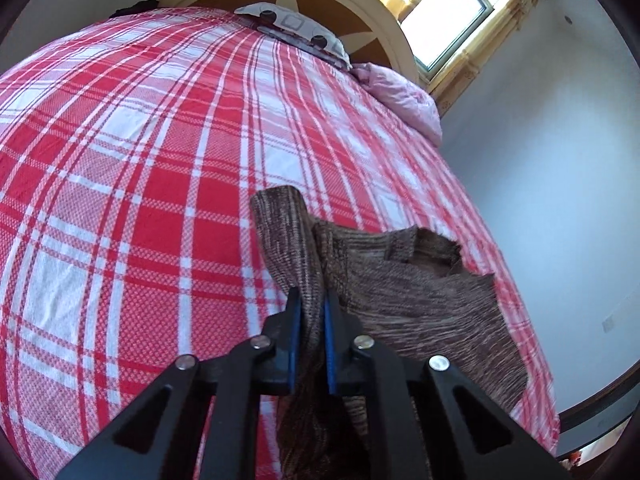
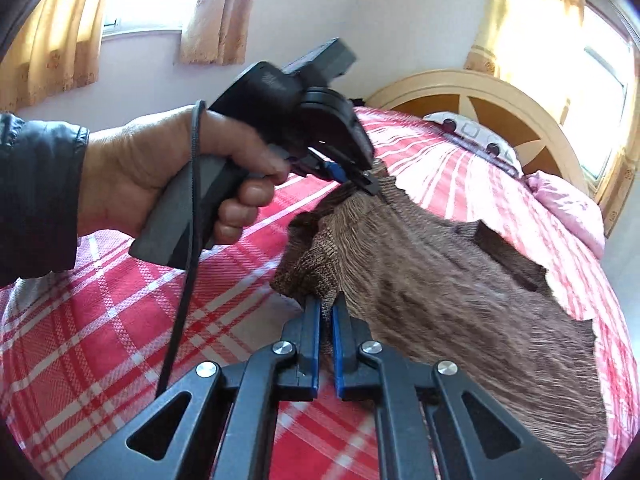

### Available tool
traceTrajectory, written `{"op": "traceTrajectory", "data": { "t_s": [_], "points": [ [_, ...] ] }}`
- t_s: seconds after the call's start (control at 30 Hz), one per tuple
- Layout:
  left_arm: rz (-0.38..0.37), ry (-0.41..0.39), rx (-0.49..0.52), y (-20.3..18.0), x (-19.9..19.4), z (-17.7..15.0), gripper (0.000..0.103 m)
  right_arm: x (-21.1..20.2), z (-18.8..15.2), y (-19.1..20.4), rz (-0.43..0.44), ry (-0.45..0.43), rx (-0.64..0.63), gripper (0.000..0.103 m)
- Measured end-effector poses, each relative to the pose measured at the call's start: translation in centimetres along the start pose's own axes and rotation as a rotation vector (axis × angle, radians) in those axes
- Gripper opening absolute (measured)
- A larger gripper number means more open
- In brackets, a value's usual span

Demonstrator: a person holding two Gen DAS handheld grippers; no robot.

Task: Fold small clothes
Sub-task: 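Lift the folded edge with both tools and fold it over the rest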

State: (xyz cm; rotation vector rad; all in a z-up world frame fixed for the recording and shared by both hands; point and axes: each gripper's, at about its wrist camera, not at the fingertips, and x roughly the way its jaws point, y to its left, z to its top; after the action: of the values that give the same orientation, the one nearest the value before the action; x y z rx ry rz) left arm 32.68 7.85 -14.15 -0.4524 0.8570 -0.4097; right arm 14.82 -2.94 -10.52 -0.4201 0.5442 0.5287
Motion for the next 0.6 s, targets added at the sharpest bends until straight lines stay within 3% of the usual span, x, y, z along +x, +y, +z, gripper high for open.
{"op": "traceTrajectory", "data": {
  "t_s": [0.3, 0.6],
  "points": [
    [-0.079, -0.048, -0.01, -3.6, -0.7, 0.5, 0.01, -2.7, -0.6, -3.6, -0.028, -0.049, 0.073, 0.004],
    [-0.088, -0.063, 0.025, -8.1, -0.1, 1.1, 0.01, -5.4, -1.7, -7.1, -0.056, -0.089, 0.147, 0.004]
  ]
}}
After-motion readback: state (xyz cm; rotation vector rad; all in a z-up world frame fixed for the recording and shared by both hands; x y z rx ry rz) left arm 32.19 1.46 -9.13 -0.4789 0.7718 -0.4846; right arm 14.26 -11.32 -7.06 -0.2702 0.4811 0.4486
